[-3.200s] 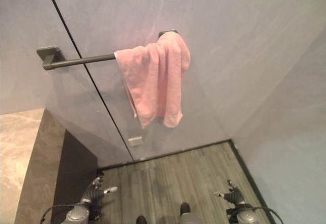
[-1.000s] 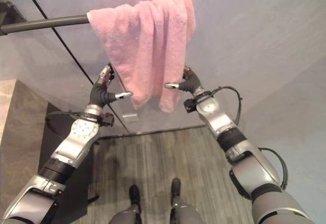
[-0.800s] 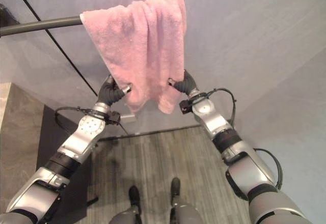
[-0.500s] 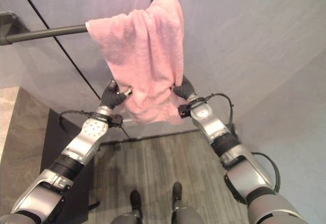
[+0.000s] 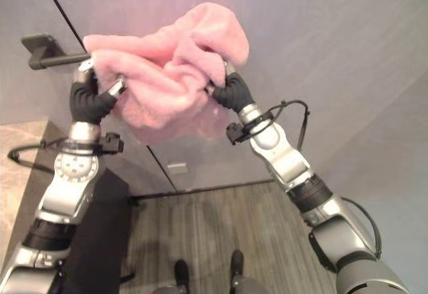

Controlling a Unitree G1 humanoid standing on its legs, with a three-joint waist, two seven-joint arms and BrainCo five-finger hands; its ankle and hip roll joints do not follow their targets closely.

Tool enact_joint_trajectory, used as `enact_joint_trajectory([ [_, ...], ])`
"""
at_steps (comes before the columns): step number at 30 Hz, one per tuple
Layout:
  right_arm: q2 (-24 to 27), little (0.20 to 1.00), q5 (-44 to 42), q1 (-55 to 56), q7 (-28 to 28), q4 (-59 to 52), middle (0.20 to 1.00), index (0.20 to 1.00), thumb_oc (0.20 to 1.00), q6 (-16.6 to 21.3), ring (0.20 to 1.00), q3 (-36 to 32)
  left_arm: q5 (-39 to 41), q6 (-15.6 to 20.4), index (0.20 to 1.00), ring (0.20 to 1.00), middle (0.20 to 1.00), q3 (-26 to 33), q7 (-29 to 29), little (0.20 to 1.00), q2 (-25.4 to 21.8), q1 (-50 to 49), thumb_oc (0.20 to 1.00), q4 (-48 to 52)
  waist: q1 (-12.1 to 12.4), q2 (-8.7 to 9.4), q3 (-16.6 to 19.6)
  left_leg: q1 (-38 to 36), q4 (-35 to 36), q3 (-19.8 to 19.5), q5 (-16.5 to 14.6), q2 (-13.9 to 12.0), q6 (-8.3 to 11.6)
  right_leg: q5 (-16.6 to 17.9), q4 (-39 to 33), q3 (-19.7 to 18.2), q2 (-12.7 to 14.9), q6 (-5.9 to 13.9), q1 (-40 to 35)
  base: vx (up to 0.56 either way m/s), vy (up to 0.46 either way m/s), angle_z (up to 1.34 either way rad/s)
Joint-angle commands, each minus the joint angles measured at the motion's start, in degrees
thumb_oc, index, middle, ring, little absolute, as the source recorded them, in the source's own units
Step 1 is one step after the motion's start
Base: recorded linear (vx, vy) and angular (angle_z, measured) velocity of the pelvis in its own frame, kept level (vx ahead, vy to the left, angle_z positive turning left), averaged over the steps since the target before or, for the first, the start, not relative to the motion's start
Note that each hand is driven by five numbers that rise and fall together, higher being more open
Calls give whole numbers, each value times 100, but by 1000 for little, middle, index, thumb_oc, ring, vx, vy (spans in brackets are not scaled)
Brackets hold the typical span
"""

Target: Put brush and paste in cup on sink, flatten towel.

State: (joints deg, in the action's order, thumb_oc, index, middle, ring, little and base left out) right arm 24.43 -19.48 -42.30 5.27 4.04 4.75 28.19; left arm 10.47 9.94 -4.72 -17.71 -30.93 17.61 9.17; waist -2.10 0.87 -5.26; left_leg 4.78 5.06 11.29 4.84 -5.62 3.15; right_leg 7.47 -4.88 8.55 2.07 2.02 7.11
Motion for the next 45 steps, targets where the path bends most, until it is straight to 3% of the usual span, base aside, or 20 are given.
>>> enact_joint_trajectory([
  [1,-291,200,-7,-167,-99,504,200,200,200,353,200,-7,-62,340,200,200,200,-73,-151,200,-218,92,200,-466,109,338,224,-39,-6,-140,-138,-309,298,-177,-13,-189,508,714,-80,0,0,0],
  [12,-880,200,-251,-180,-9,1787,200,200,200,24,200,454,158,0,200,200,200,-484,-88,200,9,-61,200,-1855,268,384,99,167,-6,-253,-29,-304,300,-126,-13,-57,525,672,-2,-36,1,8],
  [23,-810,200,-357,-680,78,952,200,200,200,181,200,250,115,183,200,200,200,39,-351,200,-445,330,200,-1048,344,400,234,19,-6,-301,-106,-241,276,-171,-13,0,596,691,-199,20,10,4],
  [32,-882,200,-282,-696,-88,578,200,200,200,227,200,330,83,398,200,200,200,511,-476,200,-417,36,200,-290,365,359,360,-246,-6,-297,-212,-211,250,-287,-13,-7,632,674,-447,30,7,0],
  [41,-1023,200,-203,-225,-28,1398,200,200,200,50,200,369,350,194,200,200,200,377,-271,200,-238,-419,200,-1014,407,287,349,-273,-6,-306,-162,-231,265,-303,-13,52,624,632,-502,0,0,0],
  [42,-1061,310,-192,-187,-36,1528,310,310,310,31,310,391,351,152,200,200,200,320,-268,200,-227,-411,200,-1202,408,280,346,-265,-6,-311,-156,-231,264,-301,-13,51,620,628,-497,0,0,0],
  [43,-1120,548,-181,-125,-33,1664,548,548,548,-6,548,415,318,82,200,200,200,259,-262,200,-207,-407,200,-1413,403,271,344,-263,-6,-308,-146,-235,264,-300,-13,53,616,624,-497,0,0,0],
  [44,-1183,1000,-157,-44,-17,1810,1000,1000,1000,-60,1000,455,280,4,555,555,555,184,-255,555,-161,-426,555,-1622,400,260,343,-263,-6,-309,-139,-242,266,-301,-13,56,613,619,-498,0,0,0],
  [45,-1207,1000,-133,0,-24,1917,1000,1000,1000,-118,1000,487,229,-71,1000,1000,1000,154,-284,1000,-153,-419,1000,-1825,395,253,344,-264,-6,-304,-138,-246,267,-303,-13,54,610,616,-498,0,0,0],
])
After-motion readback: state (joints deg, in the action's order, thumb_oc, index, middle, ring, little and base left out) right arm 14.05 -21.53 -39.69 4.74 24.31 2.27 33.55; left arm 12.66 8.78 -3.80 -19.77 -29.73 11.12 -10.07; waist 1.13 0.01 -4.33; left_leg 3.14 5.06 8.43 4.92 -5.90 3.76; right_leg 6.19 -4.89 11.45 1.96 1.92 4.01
